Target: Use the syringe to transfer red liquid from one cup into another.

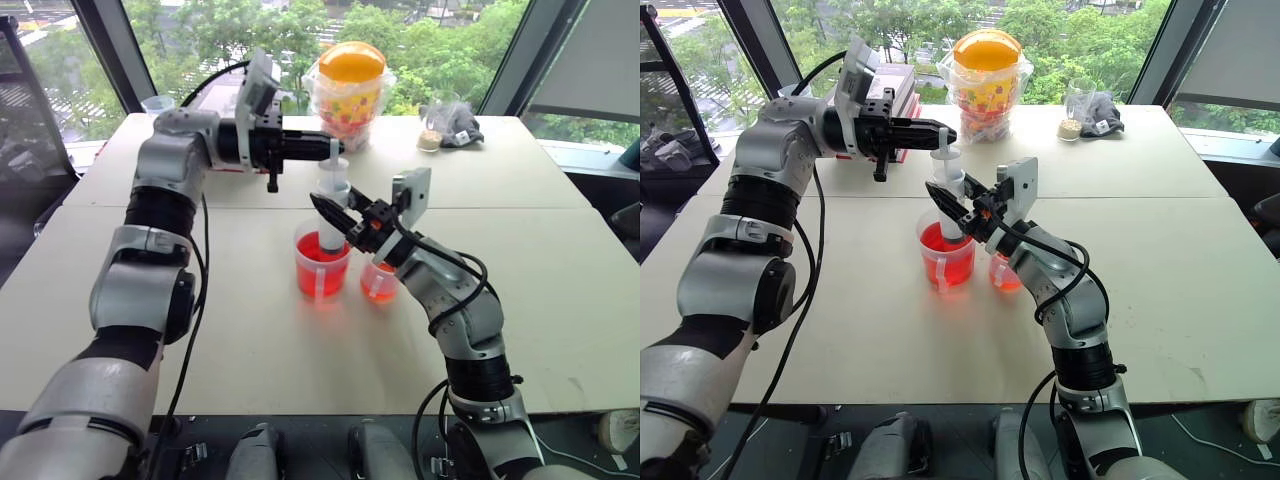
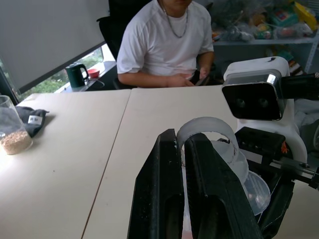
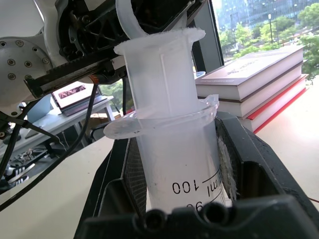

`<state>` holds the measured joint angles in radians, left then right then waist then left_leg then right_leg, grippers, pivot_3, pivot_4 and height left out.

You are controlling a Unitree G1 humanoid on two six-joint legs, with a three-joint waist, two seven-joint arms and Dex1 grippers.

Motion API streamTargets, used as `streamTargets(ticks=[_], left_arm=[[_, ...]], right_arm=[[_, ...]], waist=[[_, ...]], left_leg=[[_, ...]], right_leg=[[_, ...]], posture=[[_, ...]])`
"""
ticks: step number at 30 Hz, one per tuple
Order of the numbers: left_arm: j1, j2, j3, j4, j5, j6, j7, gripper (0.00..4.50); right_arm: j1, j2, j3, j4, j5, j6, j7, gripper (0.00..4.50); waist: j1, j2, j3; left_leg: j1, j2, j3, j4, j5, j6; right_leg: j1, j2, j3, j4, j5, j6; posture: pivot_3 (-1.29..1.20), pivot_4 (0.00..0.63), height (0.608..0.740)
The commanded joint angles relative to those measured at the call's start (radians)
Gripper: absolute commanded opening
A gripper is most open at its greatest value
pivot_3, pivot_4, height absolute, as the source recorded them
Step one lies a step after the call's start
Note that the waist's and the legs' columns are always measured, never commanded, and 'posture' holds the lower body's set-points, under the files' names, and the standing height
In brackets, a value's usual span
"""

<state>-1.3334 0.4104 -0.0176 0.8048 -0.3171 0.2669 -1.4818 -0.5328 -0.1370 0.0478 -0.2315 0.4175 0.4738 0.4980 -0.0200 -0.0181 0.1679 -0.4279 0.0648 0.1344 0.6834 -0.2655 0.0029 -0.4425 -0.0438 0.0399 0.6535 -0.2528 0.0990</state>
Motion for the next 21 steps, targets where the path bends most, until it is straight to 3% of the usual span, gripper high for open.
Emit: streamTargets(ticks=[1, 3, 6, 13, 21], left_arm=[[-0.069, 0.029, 0.068, -0.021, -0.024, -0.022, 0.061, 0.04], [-0.058, 0.03, 0.06, -0.034, -0.022, -0.012, 0.051, 0.04], [-0.035, 0.029, 0.043, -0.051, -0.02, 0.015, 0.034, 0.99], [0.043, 0.054, 0.02, -0.094, 0.012, -0.003, 0.024, 4.48], [0.099, 0.119, 0.02, -0.091, 0.038, -0.011, 0.037, 4.48]], right_arm=[[0.0, 0.0, 0.047, -0.032, 0.021, 0.006, 0.041, 1.58], [-0.011, -0.001, 0.04, -0.037, 0.023, 0.007, 0.037, 1.58], [-0.051, -0.008, 0.018, -0.048, 0.029, 0.011, 0.029, 1.58], [-0.153, -0.033, -0.043, -0.075, 0.061, 0.043, 0.005, 1.58], [-0.203, -0.059, -0.09, -0.104, 0.113, 0.103, -0.023, 1.58]], waist=[[0.0, 0.0, 0.0], [0.0, 0.0, 0.0], [-0.003, 0.0, 0.0], [0.0, 0.0, 0.0], [0.0, -0.002, 0.0]], left_leg=[[0.0, 0.0, 0.0, 0.0, 0.0, 0.0], [0.0, 0.0, 0.0, 0.0, 0.0, 0.0], [0.0, 0.0, 0.0, 0.0, 0.0, 0.0], [0.0, 0.0, 0.0, 0.0, 0.0, 0.0], [0.0, 0.001, 0.0, 0.0, 0.0, 0.0]], right_leg=[[0.0, 0.0, 0.0, 0.0, 0.0, 0.0], [0.0, 0.0, 0.0, 0.0, 0.0, 0.0], [0.0, 0.0, 0.0, 0.0, 0.0, 0.0], [0.0, 0.0, 0.0, 0.0, 0.0, 0.0], [0.0, 0.0, -0.001, 0.0, 0.0, 0.0]], posture=[[0.0, 0.15, 0.74], [0.0, 0.15, 0.74], [0.0, 0.15, 0.74], [0.0, 0.15, 0.74], [0.0, 0.15, 0.74]])
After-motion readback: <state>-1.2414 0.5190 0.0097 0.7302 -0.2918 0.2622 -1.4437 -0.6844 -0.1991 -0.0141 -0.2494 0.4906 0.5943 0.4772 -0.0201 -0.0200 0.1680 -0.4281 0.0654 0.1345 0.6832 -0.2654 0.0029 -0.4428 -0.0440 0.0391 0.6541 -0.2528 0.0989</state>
